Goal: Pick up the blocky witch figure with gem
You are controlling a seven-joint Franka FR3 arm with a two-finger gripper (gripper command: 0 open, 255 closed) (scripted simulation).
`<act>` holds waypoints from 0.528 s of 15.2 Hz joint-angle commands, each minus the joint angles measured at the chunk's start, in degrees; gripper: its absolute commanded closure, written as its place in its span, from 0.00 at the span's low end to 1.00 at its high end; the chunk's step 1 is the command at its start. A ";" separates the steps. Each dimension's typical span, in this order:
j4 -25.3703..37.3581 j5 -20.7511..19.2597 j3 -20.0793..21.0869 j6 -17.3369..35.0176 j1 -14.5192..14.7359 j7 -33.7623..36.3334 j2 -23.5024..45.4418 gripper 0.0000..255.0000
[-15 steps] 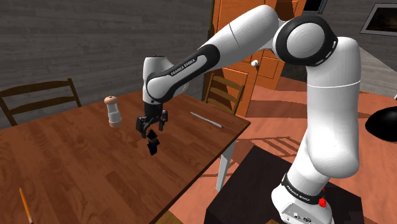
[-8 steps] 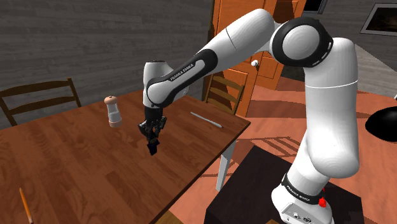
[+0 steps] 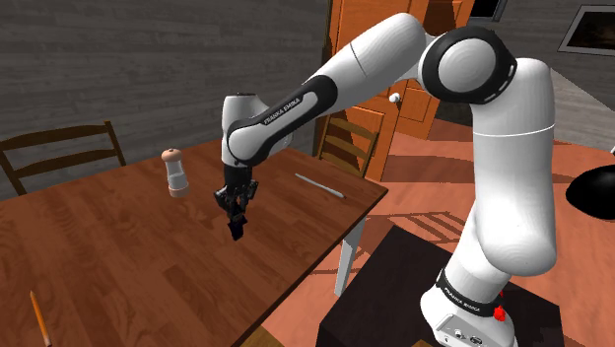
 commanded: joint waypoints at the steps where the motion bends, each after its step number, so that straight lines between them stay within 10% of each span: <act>1: 0.29 0.08 0.04 -0.99 -0.06 0.03 -0.67 1.00; 8: 1.99 0.44 0.23 -5.50 -0.27 0.17 -3.52 1.00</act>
